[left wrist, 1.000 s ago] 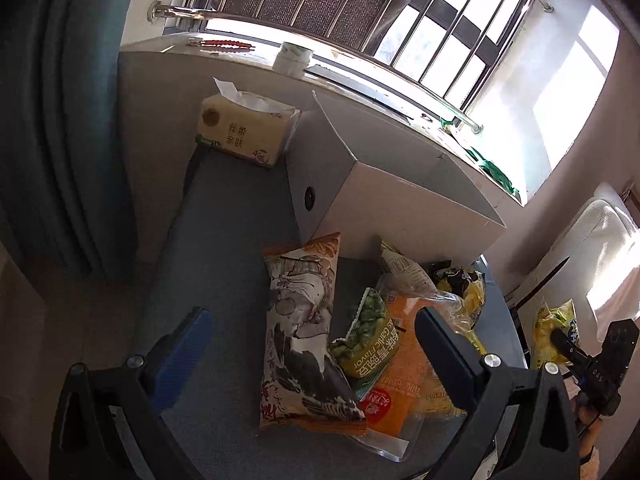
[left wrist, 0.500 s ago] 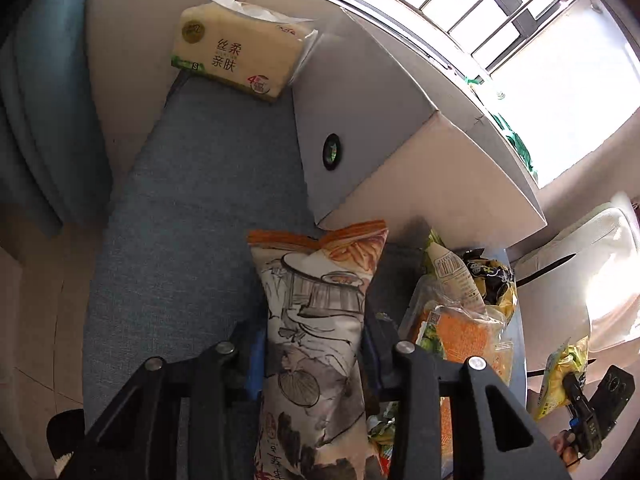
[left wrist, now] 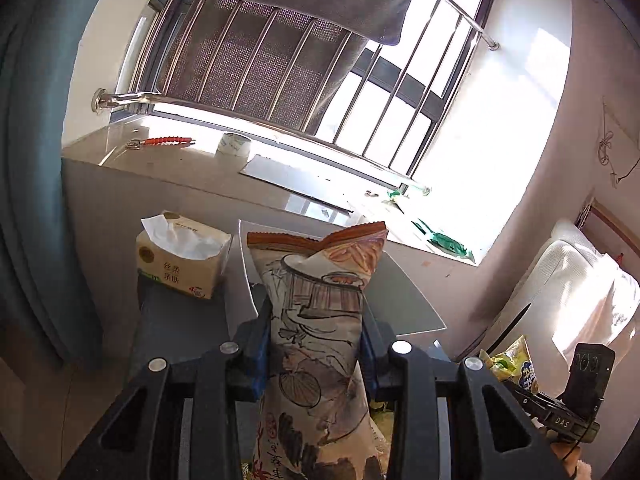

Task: Organize snacks
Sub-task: 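Drop the cartoon bag and yellow chip bag into the white box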

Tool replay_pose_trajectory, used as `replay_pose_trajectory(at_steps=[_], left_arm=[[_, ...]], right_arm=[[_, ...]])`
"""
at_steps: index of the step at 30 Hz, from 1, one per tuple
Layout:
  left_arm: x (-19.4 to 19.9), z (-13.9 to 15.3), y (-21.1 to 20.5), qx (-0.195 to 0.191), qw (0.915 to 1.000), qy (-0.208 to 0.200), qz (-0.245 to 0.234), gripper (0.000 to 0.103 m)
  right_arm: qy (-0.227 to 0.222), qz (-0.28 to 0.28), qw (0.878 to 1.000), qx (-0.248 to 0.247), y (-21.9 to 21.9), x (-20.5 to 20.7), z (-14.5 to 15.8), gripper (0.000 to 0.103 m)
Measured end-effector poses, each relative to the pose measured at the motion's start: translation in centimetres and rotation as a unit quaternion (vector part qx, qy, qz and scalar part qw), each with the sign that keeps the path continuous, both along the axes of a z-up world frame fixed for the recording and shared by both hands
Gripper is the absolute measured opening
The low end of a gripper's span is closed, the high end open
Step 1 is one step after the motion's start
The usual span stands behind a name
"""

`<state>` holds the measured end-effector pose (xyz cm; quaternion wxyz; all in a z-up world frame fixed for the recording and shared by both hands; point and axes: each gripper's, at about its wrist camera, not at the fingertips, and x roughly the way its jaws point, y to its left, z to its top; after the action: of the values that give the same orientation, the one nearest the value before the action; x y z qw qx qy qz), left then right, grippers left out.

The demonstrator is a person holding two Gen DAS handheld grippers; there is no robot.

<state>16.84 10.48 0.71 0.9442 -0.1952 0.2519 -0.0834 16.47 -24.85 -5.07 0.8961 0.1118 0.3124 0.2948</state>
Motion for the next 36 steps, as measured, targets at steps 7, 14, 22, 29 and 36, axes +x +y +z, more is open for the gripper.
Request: replay_pose_trajectory(at_steps=[7,14,22,29,36], left_arm=[[9.6,2.5,-2.2,0.006,0.9998,0.016,-0.012,0.039],[16.7,-0.4,-2.1,0.039,0.9960,0.080,0.006,0.043],[17.0,-2.9,-0.3,0.057,0.9894,0.128,0.040,0.103],[13.7,-0.9,-0.4,0.089,0.9903,0.104,0.026,0.103],[5.2,1.0,-2.0,0.079,0.9958,0.040,-0.023,0.103]], right_arm=[[0.011,-0.005,1.000,-0.015,4.1,10.2,4.1,0.041],[0.041,-0.022,0.996,-0.076,6.9,17.7,3.4,0.041],[0.052,-0.027,0.994,-0.094,6.5,18.6,2.1,0.103],[0.041,-0.045,0.998,-0.027,4.0,16.3,3.9,0.103],[0.018,0.003,1.000,-0.014,3.0,9.9,5.0,0.103]])
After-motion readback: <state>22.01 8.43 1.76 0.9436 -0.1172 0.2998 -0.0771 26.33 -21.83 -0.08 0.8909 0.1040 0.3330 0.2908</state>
